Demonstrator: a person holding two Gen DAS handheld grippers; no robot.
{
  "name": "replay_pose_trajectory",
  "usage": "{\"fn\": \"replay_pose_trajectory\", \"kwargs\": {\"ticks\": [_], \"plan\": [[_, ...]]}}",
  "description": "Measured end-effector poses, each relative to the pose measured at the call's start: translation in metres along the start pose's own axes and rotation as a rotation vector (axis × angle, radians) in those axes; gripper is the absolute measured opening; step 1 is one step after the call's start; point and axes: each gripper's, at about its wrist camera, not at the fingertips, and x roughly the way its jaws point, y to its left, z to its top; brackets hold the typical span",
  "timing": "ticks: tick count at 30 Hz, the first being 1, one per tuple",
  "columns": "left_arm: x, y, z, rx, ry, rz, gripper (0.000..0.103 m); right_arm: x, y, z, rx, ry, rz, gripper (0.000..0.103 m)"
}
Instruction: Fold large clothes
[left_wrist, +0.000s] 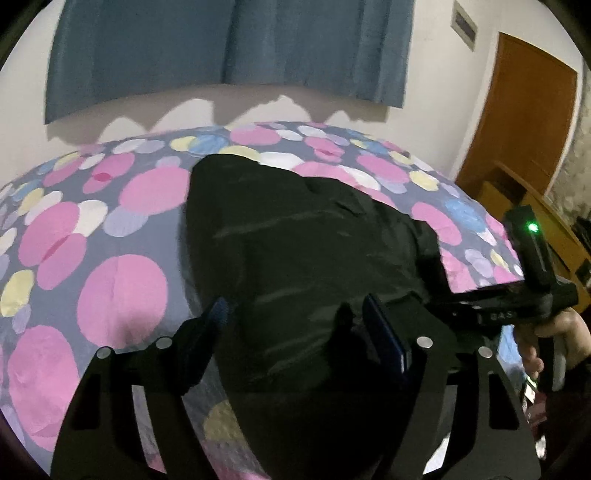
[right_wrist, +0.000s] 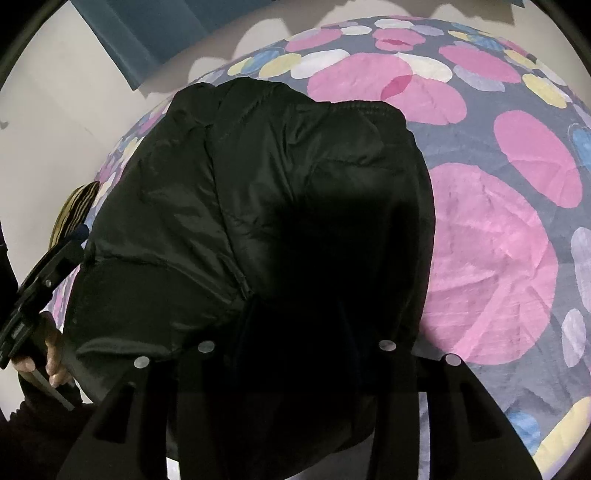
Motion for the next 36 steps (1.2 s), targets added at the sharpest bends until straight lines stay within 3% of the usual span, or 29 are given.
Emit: {"fn": "replay_pose_trajectory", "kwargs": {"ticks": [2, 4, 7, 10, 20, 26, 32, 36], "plan": [[0.013, -0.002, -0.003, 0.021, 0.067, -0.037, 0.075, 0.002, 0.0, 0.0, 0.003, 0.003, 0.004, 0.043], [0.021, -0.006, -0.005, 0.084, 0.074, -0.006, 0.077, 0.004, -0.001, 0.001, 0.003, 0.005, 0.005, 0.044], [0.027, 0.0, -0.003, 0.054, 0.101, -0.041, 0.077, 0.008, 0.001, 0.002, -0.001, 0.012, -0.002, 0.044], [0.038, 0.002, -0.003, 0.085, 0.13, -0.057, 0.078, 0.016, 0.004, 0.003, -0.001, 0.019, -0.019, 0.045], [0.042, 0.002, -0.006, 0.082, 0.127, -0.046, 0.078, 0.016, 0.008, 0.008, 0.007, -0.019, -0.032, 0.047], [0.04, 0.004, -0.006, 0.064, 0.122, -0.053, 0.078, -0.014, 0.014, 0.01, -0.005, -0.045, -0.056, 0.047], [0.039, 0.002, -0.004, 0.067, 0.12, -0.055, 0.078, -0.043, 0.013, 0.044, 0.007, -0.144, -0.018, 0.048], [0.039, 0.001, -0.003, 0.068, 0.122, -0.052, 0.078, -0.021, 0.005, 0.077, 0.016, -0.116, -0.011, 0.048]]}}
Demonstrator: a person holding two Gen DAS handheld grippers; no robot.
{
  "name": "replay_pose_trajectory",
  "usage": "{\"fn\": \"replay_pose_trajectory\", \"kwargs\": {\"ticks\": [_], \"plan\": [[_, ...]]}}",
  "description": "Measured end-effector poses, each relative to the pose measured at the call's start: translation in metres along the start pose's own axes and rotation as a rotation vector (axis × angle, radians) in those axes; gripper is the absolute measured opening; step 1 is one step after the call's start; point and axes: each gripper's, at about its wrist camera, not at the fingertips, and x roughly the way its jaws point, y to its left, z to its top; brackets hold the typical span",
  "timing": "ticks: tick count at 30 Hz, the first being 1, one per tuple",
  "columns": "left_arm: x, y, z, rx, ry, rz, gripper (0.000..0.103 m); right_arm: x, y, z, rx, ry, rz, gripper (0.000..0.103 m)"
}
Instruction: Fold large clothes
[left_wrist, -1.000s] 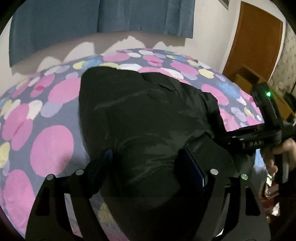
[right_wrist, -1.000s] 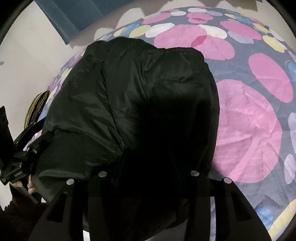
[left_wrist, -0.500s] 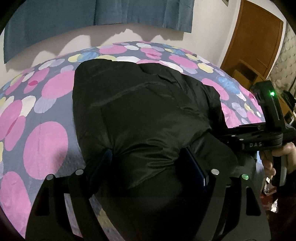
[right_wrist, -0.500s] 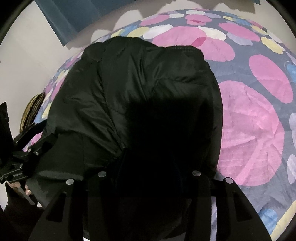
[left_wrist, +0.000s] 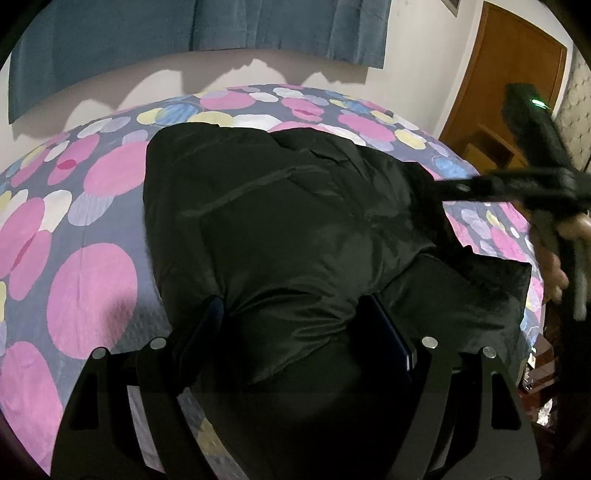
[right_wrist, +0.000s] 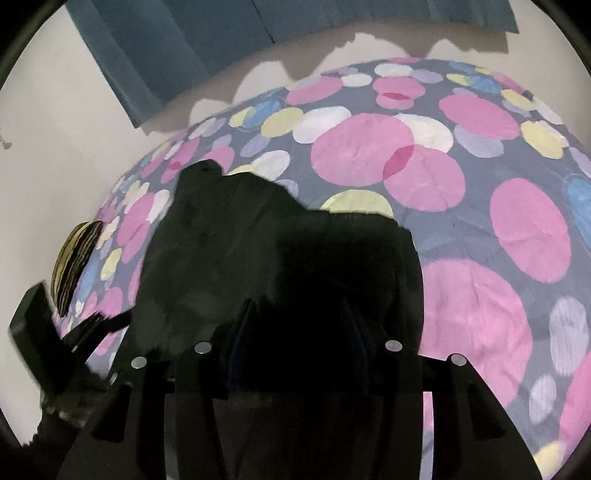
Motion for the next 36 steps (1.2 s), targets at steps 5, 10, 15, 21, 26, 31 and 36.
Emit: {"fn": "replay_pose_trajectory", "kwargs": {"ticks": [5, 10, 15, 21, 26, 31, 36], "plan": [[-0.006, -0.001, 0.001, 0.004, -0.013, -0.007, 0.078, 0.059, -0.021, 0.001, 0.051, 0.178, 0.03, 0.047], [-0.028, 0.012, -0.007, -0.053, -0.065, -0.012, 0.078, 0.062, -0.025, -0.007, 0.056, 0.164, 0.045, 0.047], [-0.018, 0.027, -0.017, -0.127, -0.05, -0.053, 0.08, 0.049, -0.016, -0.012, 0.03, 0.118, 0.029, 0.048], [-0.015, 0.025, -0.014, -0.12, -0.05, -0.043, 0.08, -0.014, 0.002, -0.026, -0.011, -0.004, 0.031, 0.049], [-0.015, 0.025, -0.013, -0.117, -0.053, -0.042, 0.08, -0.049, 0.022, -0.055, -0.079, -0.001, 0.151, 0.049], [-0.014, 0.025, -0.014, -0.112, -0.053, -0.038, 0.08, -0.038, 0.03, -0.081, -0.128, 0.096, 0.132, 0.049], [-0.014, 0.02, -0.014, -0.084, -0.063, -0.03, 0.08, -0.003, 0.02, -0.095, -0.104, 0.183, 0.095, 0.047]]}}
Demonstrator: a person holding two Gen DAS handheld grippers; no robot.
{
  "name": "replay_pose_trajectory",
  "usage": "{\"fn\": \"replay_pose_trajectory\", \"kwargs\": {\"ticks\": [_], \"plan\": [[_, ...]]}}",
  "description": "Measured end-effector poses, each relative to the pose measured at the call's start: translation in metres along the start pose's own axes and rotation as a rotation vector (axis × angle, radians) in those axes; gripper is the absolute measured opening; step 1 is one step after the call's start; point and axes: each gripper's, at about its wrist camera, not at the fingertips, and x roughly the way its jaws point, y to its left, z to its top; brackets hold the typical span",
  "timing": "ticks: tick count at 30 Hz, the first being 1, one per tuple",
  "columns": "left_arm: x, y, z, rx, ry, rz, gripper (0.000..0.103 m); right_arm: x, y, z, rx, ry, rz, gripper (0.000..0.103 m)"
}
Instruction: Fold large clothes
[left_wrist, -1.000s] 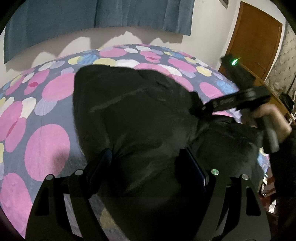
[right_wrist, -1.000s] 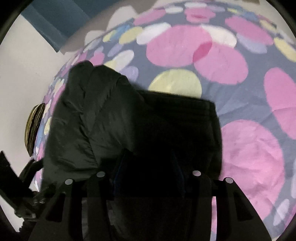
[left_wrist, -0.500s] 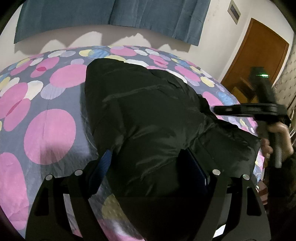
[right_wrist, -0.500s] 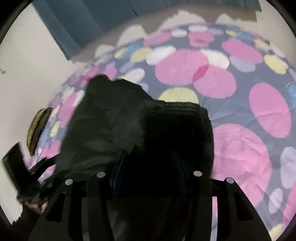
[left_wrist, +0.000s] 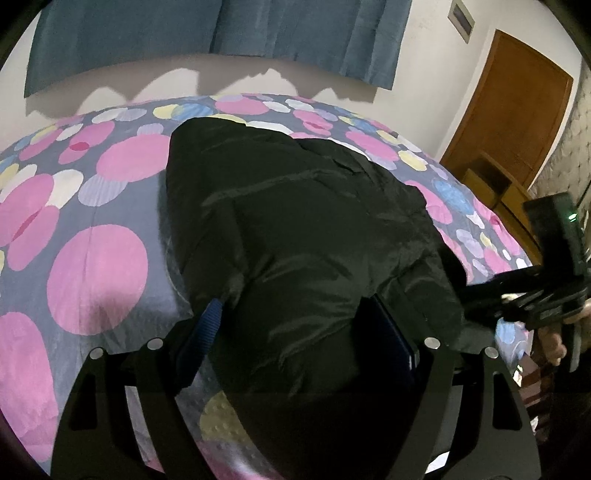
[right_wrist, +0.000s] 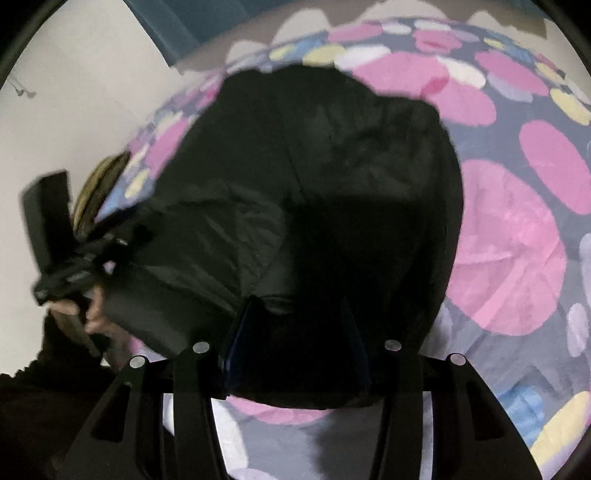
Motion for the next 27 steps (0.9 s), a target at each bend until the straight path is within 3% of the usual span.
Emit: {"fn": "replay_pose_trajectory", "kwargs": {"ticks": [4, 8, 17, 23, 27], "plan": [[-0.009, 0.009, 0.0, -0.045, -0.029, -0.045, 0.08, 0.014, -0.004, -0.005, 0.023, 0.0, 0.011, 0.047], [-0.019, 0.038, -0.003, -0.209, -0.071, -0.114, 0.08, 0.013, -0.008, -0.009, 0.047, -0.018, 0.035, 0.047], [0.001, 0.07, -0.016, -0.384, -0.05, -0.244, 0.087, 0.002, -0.01, -0.014, 0.052, -0.09, 0.055, 0.053], [0.012, 0.077, -0.017, -0.455, -0.031, -0.296, 0.09, -0.013, -0.004, -0.016, 0.047, -0.119, 0.074, 0.065], [0.011, 0.07, -0.012, -0.413, -0.043, -0.271, 0.091, -0.042, -0.003, -0.014, 0.051, -0.234, 0.061, 0.08]]}}
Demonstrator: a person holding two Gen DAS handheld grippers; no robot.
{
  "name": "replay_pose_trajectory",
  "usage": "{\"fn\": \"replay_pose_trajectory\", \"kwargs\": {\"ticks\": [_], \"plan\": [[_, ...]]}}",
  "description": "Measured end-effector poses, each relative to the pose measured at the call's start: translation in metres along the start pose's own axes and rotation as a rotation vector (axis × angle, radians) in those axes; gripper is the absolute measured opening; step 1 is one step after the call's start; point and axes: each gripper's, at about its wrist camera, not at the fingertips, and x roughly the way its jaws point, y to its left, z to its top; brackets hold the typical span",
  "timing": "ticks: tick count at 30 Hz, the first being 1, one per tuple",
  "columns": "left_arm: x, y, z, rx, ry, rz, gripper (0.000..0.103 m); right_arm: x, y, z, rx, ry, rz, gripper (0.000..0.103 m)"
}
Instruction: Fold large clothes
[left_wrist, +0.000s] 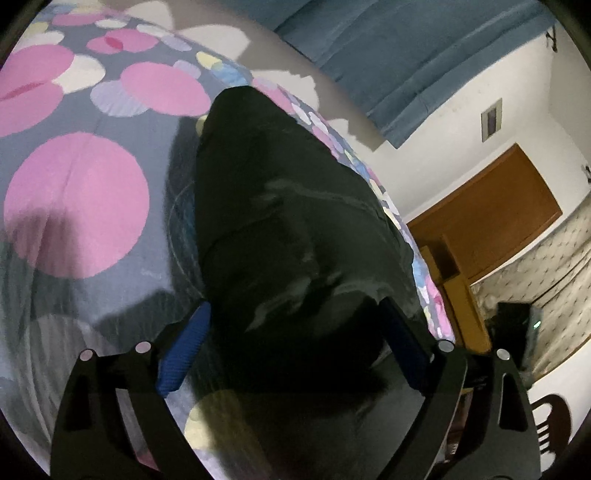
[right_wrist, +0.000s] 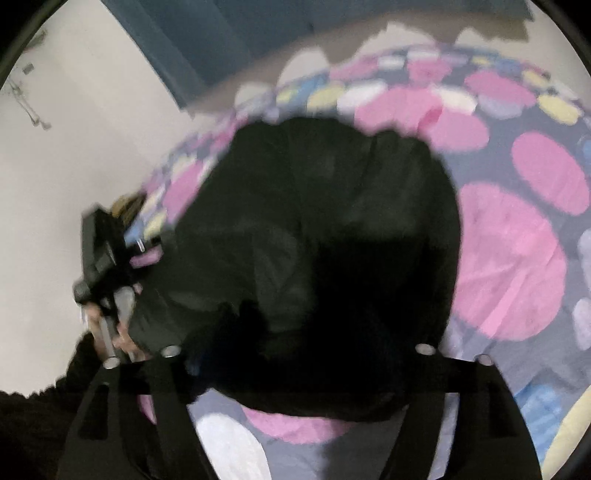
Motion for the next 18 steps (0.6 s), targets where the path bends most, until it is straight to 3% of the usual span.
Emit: {"fn": "replay_pose_trajectory", "kwargs": {"ticks": [3, 12, 18], "plan": [[0.001, -0.005, 0.0, 0.027, 0.0, 0.008, 0.091, -0.01, -0.014, 0.01, 0.039, -0.065, -0.046, 0.084], [0.006, -0.013, 0.004, 0.066, 0.016, 0.048, 0.092, 0.039, -0.061, 0.029, 0.176, 0.017, -0.058, 0.084], [0.009, -0.022, 0.005, 0.111, 0.025, 0.077, 0.093, 0.06, -0.073, 0.029, 0.192, 0.058, -0.015, 0.094]]}}
